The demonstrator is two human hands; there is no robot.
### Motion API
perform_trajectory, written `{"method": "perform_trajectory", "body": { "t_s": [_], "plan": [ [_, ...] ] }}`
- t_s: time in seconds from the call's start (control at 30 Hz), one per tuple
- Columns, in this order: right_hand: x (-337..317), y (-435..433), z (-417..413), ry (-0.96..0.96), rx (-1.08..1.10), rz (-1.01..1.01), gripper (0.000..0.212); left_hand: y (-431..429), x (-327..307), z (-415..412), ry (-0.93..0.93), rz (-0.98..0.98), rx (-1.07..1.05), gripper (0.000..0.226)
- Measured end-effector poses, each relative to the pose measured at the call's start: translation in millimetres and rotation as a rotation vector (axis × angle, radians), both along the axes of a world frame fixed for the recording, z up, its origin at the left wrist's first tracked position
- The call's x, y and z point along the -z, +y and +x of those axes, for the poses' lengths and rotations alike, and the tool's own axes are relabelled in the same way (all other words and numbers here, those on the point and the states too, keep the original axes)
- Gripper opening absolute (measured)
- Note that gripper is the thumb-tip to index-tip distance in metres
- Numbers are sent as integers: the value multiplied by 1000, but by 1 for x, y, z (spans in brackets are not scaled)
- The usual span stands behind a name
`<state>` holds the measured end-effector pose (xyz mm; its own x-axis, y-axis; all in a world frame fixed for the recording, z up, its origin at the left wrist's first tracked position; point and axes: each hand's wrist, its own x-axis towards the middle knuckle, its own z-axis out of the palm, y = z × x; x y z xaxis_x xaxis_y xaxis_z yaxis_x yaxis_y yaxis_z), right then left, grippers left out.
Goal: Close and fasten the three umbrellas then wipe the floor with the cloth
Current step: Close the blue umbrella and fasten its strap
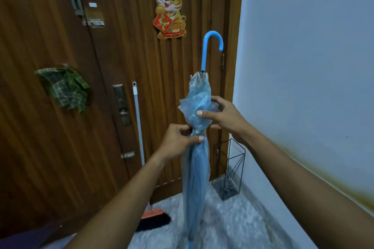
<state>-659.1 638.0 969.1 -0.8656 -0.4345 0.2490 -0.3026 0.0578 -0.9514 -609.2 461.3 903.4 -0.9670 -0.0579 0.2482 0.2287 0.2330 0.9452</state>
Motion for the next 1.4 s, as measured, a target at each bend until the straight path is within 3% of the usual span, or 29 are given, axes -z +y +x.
{"method": "perform_trajectory", "body": {
  "t_s": [0.3, 0.57, 0.73, 1.0, 1.03, 1.23, 1.33, 1.4],
  "plan": [
    [13, 34, -232, -20, 59, 5, 44, 33, 0, -239, -80, -72, 85, 22],
    [16, 42, -384, 122, 94, 84, 47, 46, 6, -399, -90, 12, 28, 24],
    [49, 35, -472, 173, 158, 173, 41, 39, 42, -495, -116, 13, 44, 24],
    [138, 18, -631, 35, 250, 352, 42, 23, 136, -656, -241, 28, 155, 12],
    [158, 18, -647, 24, 261, 391, 42, 23, 150, -671, -286, 7, 178, 5],
    [313, 27, -712, -180, 395, 529, 45, 29, 268, -739, -547, 20, 221, 26],
    [394, 26, -741, -295, 404, 564, 42, 41, 346, -768, -659, 59, 162, 20],
    [413, 22, -737, -335, 403, 571, 38, 42, 373, -769, -709, 159, 96, 21]
  ]
}}
